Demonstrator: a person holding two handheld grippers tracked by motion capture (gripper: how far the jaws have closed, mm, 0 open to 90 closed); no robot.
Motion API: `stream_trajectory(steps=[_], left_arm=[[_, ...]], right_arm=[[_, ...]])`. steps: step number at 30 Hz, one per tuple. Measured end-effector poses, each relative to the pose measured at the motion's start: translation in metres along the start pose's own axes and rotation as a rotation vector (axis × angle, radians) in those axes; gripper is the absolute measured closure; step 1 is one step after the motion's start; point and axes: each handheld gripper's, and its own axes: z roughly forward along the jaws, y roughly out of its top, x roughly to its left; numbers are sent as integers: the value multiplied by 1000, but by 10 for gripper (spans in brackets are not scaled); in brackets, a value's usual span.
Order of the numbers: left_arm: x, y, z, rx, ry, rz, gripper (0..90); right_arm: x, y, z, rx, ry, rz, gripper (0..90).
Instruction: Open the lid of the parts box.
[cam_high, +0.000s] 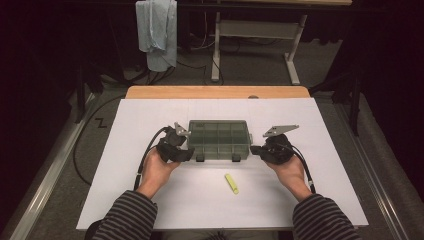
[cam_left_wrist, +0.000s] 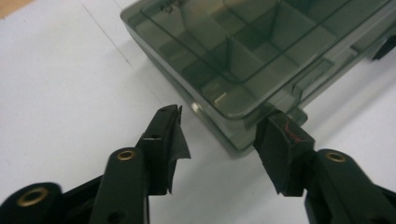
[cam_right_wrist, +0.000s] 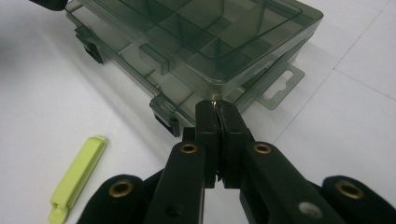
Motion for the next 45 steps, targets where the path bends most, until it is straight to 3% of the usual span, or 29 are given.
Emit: stream_trajectory(steps=[6,13,27,45], left_arm=[[0,5,-5,-40,7,2,470],[3,10,-9,-60,0,0,480],[10,24,-16,-94,-24,-32,487],[18,32,-18,-128,-27,-61,505]], right_arm=[[-2,1,2,6,-4,12,892],[-7,3,8,25,-17,66,850],[-18,23,15,57,-50,147,810],[-24,46,41,152,-107,178,768]])
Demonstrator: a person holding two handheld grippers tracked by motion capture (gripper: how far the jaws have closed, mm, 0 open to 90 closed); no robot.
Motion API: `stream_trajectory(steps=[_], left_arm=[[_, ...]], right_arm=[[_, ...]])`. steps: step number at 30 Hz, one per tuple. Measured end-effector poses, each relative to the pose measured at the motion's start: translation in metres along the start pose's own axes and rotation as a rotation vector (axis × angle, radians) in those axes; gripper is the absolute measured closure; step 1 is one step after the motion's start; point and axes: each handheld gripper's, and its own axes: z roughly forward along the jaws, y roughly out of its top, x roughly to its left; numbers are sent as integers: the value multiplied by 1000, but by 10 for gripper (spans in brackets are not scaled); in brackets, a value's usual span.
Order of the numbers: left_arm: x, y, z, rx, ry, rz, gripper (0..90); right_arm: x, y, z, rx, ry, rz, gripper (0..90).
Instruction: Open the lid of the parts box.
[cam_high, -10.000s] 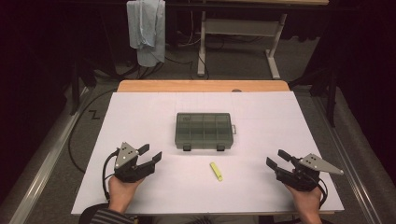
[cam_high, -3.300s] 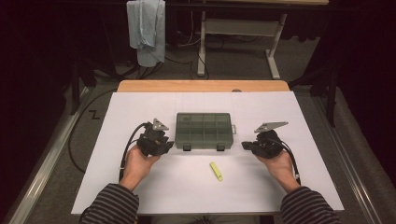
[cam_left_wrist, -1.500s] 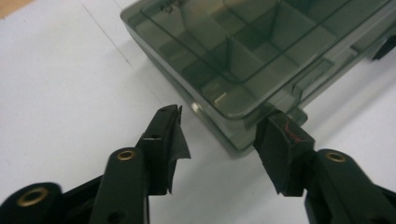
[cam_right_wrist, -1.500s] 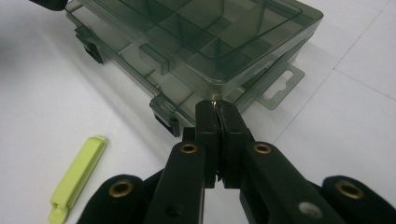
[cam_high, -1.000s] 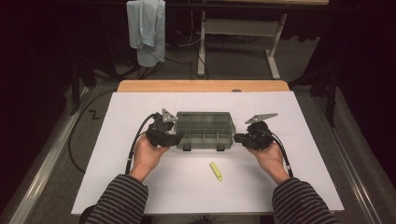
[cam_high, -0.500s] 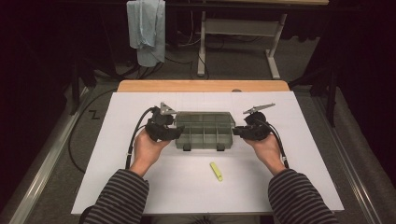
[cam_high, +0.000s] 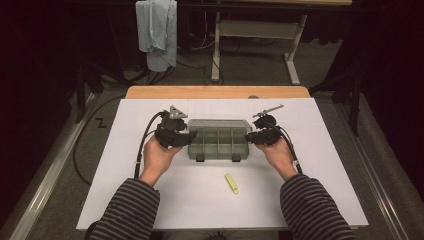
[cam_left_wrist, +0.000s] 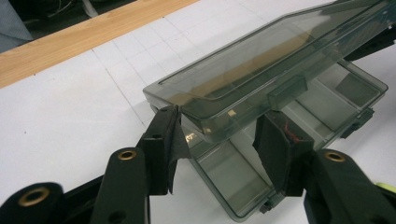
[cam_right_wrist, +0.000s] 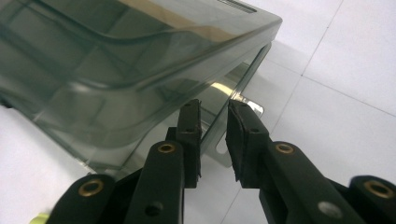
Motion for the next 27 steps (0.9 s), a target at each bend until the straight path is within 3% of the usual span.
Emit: stream_trajectory(steps=[10,13,27], left_arm=[[2,8,1,2,13,9,520],[4,10,3,2,19,6,521],[18,19,18,13,44,-22,544]], right_arm=[[0,6,9,44,-15,22,756],[-3,7,10,58,2,33,755],[-5,8,10,66,16,23,764]])
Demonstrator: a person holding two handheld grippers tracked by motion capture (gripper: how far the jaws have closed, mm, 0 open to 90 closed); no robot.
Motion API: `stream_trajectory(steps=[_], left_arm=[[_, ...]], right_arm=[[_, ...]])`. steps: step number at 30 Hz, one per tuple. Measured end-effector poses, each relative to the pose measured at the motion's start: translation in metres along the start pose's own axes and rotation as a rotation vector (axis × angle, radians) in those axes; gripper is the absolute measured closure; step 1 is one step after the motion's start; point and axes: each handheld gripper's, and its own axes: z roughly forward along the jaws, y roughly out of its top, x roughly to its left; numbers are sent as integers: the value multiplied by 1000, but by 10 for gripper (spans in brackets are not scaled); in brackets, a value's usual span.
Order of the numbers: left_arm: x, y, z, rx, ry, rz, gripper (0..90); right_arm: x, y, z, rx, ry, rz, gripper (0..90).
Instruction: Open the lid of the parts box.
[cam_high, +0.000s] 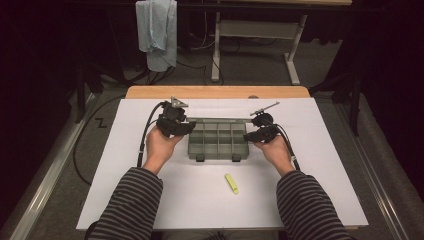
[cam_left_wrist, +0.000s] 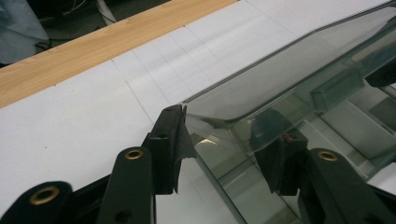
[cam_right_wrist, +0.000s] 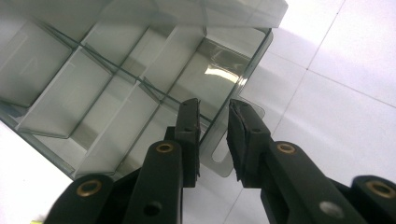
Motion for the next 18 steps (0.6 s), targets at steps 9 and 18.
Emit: stream_trajectory(steps=[9,18], left_arm=[[7,4,11,4,2,-16,564],[11,9,18,2,4,-27,581]], right_arm=[[0,0,0,1,2,-3,765],[0,0,0,6,1,-6,765]])
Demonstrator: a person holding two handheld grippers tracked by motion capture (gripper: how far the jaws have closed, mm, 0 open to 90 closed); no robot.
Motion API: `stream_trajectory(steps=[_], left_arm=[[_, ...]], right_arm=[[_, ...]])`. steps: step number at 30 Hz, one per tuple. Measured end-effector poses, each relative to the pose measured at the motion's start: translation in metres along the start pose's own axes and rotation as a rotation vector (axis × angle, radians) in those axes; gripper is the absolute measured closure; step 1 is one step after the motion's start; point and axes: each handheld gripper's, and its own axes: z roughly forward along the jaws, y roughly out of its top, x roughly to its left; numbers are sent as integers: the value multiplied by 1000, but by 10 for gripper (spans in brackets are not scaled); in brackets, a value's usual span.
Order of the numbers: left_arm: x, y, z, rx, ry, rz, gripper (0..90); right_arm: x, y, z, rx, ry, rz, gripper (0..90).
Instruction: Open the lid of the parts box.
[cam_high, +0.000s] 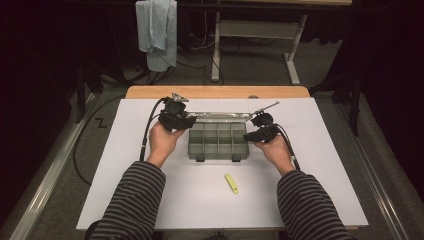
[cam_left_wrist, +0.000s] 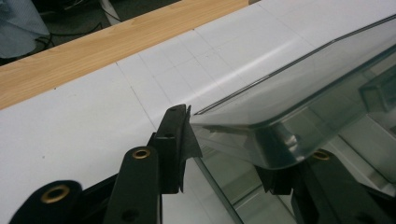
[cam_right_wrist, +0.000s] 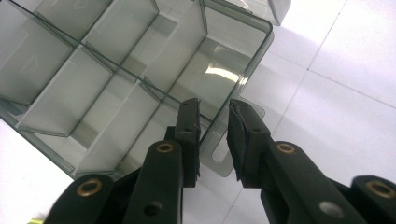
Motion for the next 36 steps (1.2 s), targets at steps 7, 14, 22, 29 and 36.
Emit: stream_trajectory(steps=[7,14,22,29,36], left_arm=[[3,2,11,13,9,-19,598],[5,5,19,37,12,-20,622],[10,7,27,22,10,-70,633],[13,5,35,43,16,-82,653],[15,5,45,66,29,-81,667]], right_arm=[[0,0,0,2,1,-6,765],[0,0,0,1,0,-5,766],[1,0,0,2,-3,-10,767],[1,1,0,4,-7,-15,768],[1,1,0,6,-8,-23,767]])
